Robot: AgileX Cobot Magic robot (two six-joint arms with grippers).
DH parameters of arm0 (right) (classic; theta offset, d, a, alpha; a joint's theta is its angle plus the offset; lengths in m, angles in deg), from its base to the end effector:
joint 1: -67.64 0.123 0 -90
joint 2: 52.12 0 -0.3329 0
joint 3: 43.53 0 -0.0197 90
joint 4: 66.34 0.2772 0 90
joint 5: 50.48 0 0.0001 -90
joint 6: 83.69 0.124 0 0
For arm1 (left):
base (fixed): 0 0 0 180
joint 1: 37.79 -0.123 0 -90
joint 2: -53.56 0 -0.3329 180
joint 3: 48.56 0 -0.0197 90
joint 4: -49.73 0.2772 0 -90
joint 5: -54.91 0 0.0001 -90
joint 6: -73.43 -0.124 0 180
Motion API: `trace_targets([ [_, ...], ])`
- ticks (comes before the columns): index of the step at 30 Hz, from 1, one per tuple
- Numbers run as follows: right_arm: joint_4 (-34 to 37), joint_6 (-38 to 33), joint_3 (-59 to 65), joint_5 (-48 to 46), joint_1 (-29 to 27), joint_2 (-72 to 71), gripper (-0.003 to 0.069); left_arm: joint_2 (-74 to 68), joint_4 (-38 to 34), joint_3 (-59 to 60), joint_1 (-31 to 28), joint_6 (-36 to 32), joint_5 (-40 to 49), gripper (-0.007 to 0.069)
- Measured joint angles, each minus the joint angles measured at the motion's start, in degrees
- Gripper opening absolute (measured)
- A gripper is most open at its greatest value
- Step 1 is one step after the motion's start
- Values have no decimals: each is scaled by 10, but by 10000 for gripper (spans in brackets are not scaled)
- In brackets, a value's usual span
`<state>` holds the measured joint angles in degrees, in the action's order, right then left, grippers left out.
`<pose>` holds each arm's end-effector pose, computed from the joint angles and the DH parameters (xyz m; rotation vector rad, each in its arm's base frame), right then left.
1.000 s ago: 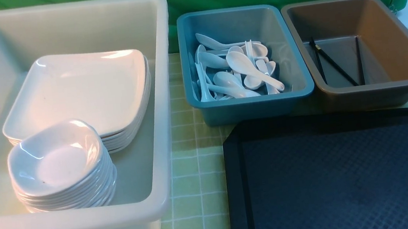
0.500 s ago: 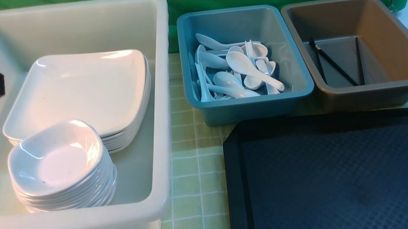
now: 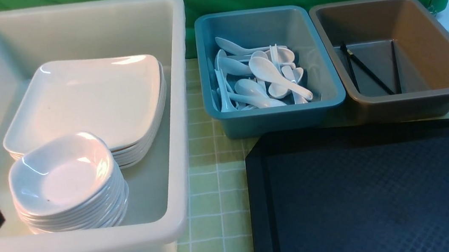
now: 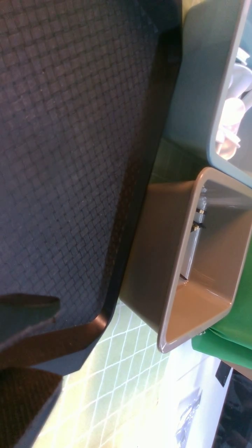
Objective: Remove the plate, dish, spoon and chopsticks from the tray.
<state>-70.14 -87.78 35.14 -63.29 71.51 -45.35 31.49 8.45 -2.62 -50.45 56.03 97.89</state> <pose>0.0668 0.0027 0.1861 -0.1634 1.7069 -0.0634 0.0601 -0.0437 0.3451 -0.1029 1.7927 -0.4515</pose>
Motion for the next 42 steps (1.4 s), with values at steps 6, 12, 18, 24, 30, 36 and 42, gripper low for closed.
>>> trace_targets([
  [6,0,0,0,0,0,0,230,19,4,38,0,7,-81,-10],
  [12,0,0,0,0,0,0,230,19,51,43,0,7,-85,-10],
  [18,0,0,0,0,0,0,230,19,121,43,0,7,-85,-10],
  [24,0,0,0,0,0,0,230,19,170,43,0,7,-85,-10],
  [30,0,0,0,0,0,0,230,34,210,48,5,7,-97,-10],
  [36,0,0,0,0,0,0,230,57,335,95,52,4,-158,-10],
  [42,0,0,0,0,0,0,230,96,330,179,115,-28,-188,-10],
])
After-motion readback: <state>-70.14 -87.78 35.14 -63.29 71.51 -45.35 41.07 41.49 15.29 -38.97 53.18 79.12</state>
